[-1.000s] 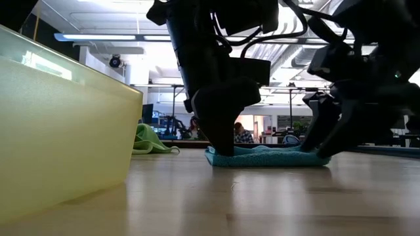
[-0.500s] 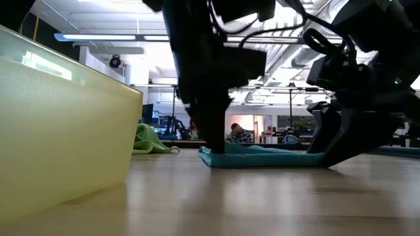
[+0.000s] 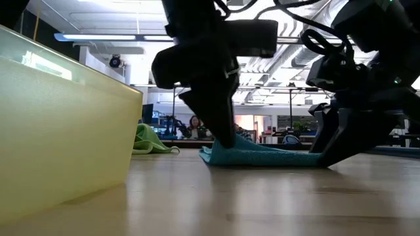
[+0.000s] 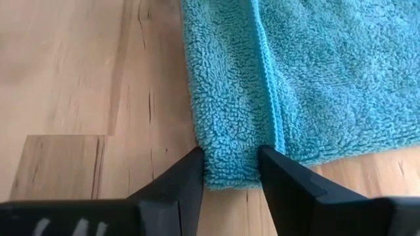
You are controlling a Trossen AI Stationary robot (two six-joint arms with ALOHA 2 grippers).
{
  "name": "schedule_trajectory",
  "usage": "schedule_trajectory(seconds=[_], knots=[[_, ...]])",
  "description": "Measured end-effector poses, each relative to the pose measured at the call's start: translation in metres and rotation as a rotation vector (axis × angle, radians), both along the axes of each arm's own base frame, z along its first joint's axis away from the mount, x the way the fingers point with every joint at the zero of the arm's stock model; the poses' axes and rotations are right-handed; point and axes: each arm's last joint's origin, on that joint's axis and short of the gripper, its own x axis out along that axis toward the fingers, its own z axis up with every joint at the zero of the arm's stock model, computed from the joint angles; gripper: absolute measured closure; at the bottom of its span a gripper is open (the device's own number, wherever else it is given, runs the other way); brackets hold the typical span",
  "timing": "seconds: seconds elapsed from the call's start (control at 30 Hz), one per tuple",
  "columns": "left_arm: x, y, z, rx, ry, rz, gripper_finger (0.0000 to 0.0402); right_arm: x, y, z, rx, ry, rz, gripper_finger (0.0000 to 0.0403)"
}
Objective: Roll microfiber towels into tight, uniform cylinder then place into a basket
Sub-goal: Roll the blue microfiber towel
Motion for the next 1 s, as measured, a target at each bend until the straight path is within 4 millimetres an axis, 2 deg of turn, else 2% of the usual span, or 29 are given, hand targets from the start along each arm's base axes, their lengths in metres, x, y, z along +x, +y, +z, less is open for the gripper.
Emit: schedule_trajectory(seconds=[0.17,0.4,0.7,0.83,1.0], knots=[[0.003,0.0,0.001,0.061,-0.031,-0.055,0.0245,0.0,0.0,0.0,0.01,0.0,-0.014,0.0268],[0.004,0.014,-0.012,0.106,0.023,-0.018,0.0243,0.0,0.0,0.0,0.027,-0.004,-0.034,0.0268],[0.001,0.021,-0.023,0.051,0.096,0.036,0.0244,0.001,0.001,0.0,0.032,-0.017,-0.033,0.0269],[0.001,0.019,-0.023,0.041,0.088,0.055,0.0271,0.001,0.001,0.001,0.039,-0.021,-0.041,0.0285],[0.001,0.016,-0.023,0.003,0.087,0.061,0.0343,0.002,0.002,0.001,0.089,-0.017,-0.028,0.033]])
